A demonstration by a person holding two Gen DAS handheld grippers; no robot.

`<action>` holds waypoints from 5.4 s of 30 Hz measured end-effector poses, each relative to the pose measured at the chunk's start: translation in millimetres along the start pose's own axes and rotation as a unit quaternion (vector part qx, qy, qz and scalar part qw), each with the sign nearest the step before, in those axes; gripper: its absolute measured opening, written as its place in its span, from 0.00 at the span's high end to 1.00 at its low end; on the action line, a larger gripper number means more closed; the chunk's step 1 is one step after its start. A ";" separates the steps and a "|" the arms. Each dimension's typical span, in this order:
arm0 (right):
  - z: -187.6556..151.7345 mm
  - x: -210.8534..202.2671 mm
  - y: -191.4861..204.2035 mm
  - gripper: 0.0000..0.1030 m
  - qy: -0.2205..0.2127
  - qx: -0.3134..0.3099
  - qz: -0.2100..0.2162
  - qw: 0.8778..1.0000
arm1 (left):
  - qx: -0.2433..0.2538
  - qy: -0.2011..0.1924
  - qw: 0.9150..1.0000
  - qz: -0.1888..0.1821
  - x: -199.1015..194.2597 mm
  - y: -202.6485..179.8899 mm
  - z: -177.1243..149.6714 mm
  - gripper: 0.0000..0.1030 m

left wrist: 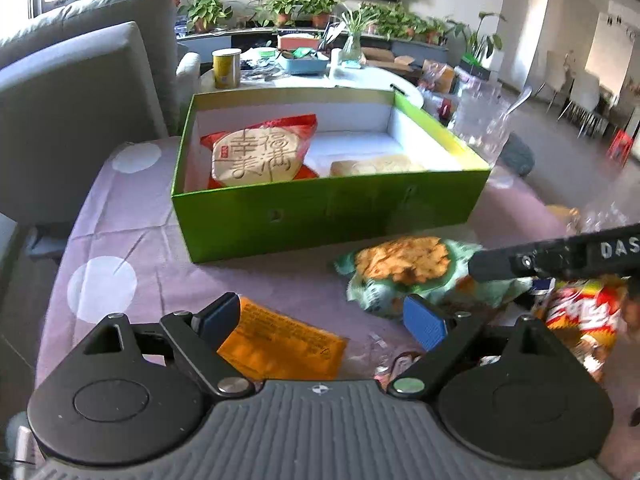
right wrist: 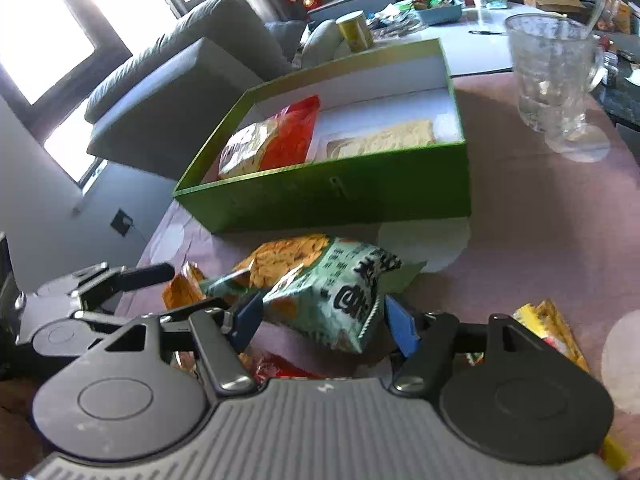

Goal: Organize snacks
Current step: 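Grasp the green chip bag with the right gripper and lift it, then carry the green chip bag into the green box and release it, then move the right gripper to the red-and-yellow chip bag and grasp it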

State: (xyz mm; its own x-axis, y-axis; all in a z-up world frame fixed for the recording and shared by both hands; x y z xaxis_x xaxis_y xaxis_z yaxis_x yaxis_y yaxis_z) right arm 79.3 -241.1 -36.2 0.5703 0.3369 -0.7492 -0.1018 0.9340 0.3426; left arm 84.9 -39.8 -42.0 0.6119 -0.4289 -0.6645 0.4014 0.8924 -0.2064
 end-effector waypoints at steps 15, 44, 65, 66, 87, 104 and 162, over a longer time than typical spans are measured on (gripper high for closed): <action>-6.7 25.0 1.2 0.38 0.025 -0.026 -0.076 0.996 | 0.025 0.021 0.999 0.017 29.5 -8.3 7.3 0.14; 18.0 34.1 -12.1 0.48 0.072 0.067 -0.035 0.995 | 0.041 0.054 0.996 -0.063 52.0 -21.8 15.2 0.36; 41.1 -25.5 33.6 0.48 -0.076 -0.041 -0.020 0.996 | 0.071 -0.053 0.994 -0.060 -13.8 -47.9 49.0 0.35; 46.0 -26.6 33.2 0.48 -0.079 -0.041 -0.019 0.996 | 0.074 -0.057 0.994 -0.060 -14.2 -49.3 54.0 0.35; 115.0 10.9 9.3 0.48 -0.117 -0.039 -0.018 0.992 | 0.079 -0.062 0.994 -0.044 63.0 -34.2 128.3 0.34; 128.0 45.4 -22.9 0.45 -0.128 -0.024 -0.071 0.989 | 0.055 -0.049 0.997 -0.027 105.3 -6.7 129.5 0.26; -58.4 -68.4 -44.5 0.30 -0.069 -0.047 -0.136 0.987 | 0.057 -0.046 0.997 -0.033 -57.4 -42.6 -42.3 0.17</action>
State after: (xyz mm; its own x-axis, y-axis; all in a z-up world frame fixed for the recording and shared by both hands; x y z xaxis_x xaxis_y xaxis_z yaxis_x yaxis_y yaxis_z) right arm -2.8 -298.8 -33.3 0.6923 0.0588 -0.7192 -0.0016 0.9968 0.0800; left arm 3.7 -47.3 -25.4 0.6388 -0.5024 -0.5827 0.5154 0.8417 -0.1607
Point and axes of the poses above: each gripper's, at about its wrist camera, not at the fingertips, and x roughly the way its jaws point, y to its left, z to its top, the point moved 1 cm from there along x, roughly the way its jaws point, and after that the axes turned 8 degrees about -z, right-handed, at the moved point
